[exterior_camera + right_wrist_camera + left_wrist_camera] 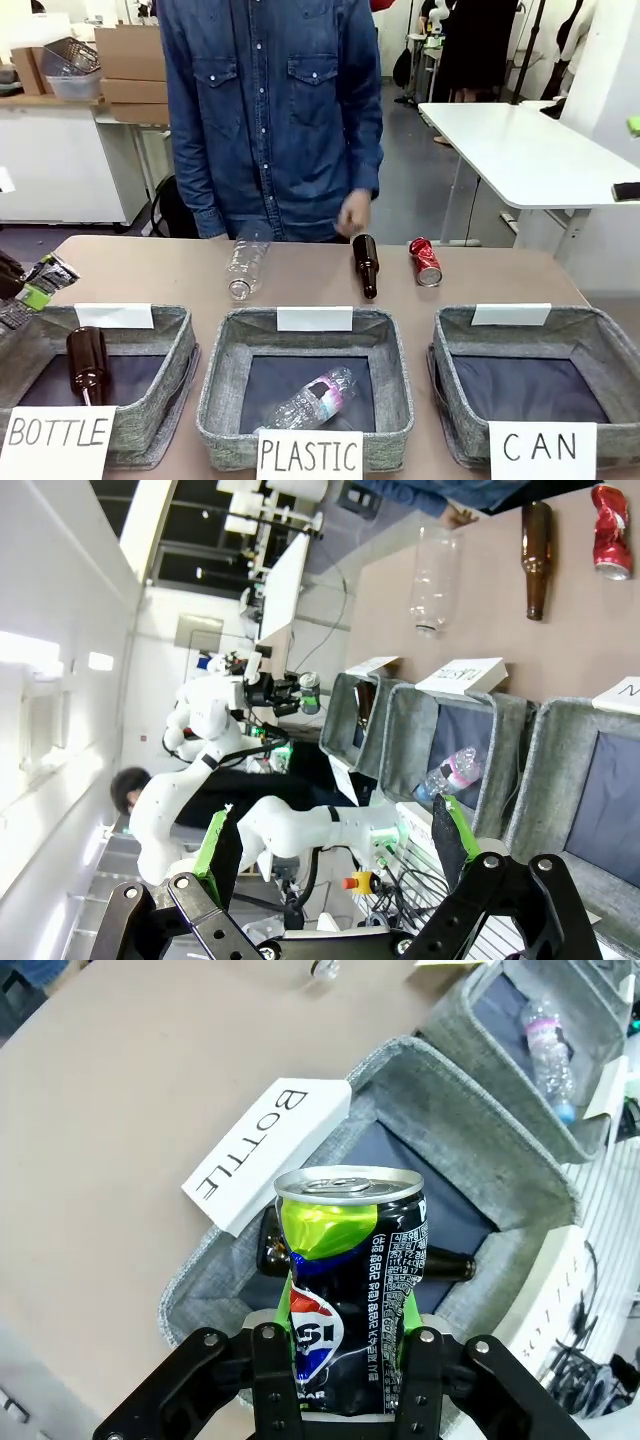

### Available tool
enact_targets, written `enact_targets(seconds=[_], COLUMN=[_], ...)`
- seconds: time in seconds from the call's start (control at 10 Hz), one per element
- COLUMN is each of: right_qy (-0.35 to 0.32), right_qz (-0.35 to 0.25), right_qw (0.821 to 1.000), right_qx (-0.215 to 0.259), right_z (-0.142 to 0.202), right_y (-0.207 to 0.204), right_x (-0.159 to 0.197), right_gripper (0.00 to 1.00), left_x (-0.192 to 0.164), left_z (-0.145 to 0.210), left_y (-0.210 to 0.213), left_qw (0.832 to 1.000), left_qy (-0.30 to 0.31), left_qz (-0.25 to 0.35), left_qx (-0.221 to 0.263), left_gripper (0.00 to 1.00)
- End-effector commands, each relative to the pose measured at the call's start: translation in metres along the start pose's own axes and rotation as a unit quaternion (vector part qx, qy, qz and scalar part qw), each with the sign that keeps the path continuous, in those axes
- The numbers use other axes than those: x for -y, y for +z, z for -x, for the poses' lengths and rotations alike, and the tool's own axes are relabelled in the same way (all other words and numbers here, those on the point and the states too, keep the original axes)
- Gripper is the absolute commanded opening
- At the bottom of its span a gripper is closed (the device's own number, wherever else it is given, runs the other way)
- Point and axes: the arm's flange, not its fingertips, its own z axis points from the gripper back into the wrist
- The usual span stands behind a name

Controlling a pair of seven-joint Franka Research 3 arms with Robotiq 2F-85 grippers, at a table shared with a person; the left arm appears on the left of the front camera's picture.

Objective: Sort the can waste into the basket.
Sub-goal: Pick up the can waste from the table and place it in the right Fabric basket.

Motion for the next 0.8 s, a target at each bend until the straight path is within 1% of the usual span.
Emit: enact_targets(seconds=[0.0,0.1,0.2,0.3,0.4,0.5,0.6,0.7], right_qy=[0.013,0.013,0.013,0.013,0.000,0.021,0.012,0.004], right_qz=[-0.012,-0.012,-0.012,-0.012,0.000,0.020,0.065,0.087], right_qw=[1.000,1.000,1.000,1.000,1.000,0.998,0.993,0.989], right_qx=[0.005,0.005,0.005,0.005,0.000,0.060,0.094,0.116], right_z=[-0.003,-0.003,-0.003,-0.003,0.000,0.000,0.009,0.026], right_y=[-0.002,-0.002,-0.002,-0.002,0.000,0.066,0.128,0.184], right_x=[-0.001,-0.001,-0.001,-0.001,0.000,-0.010,-0.015,-0.015], right_gripper=[1.00,1.00,1.00,1.00,1.00,1.00,1.00,1.00], left_x=[0.034,0.073,0.118,0.165,0.212,0.245,0.274,0.306], left_z=[-0.047,-0.105,-0.158,-0.201,-0.244,-0.281,-0.318,-0.352], left_y=[-0.004,-0.001,0.000,-0.005,-0.019,-0.041,-0.067,-0.096], left_qw=[0.999,0.995,0.990,0.979,0.963,0.949,0.936,0.925], left_qy=[-0.015,-0.070,-0.114,-0.180,-0.254,-0.306,-0.341,-0.370], left_qz=[-0.028,-0.024,-0.008,0.019,0.035,0.025,0.056,0.065], left_qx=[0.033,0.070,0.086,0.089,0.082,0.063,0.057,0.052], left_gripper=[0.40,0.40,0.40,0.40,0.40,0.40,0.40,0.40])
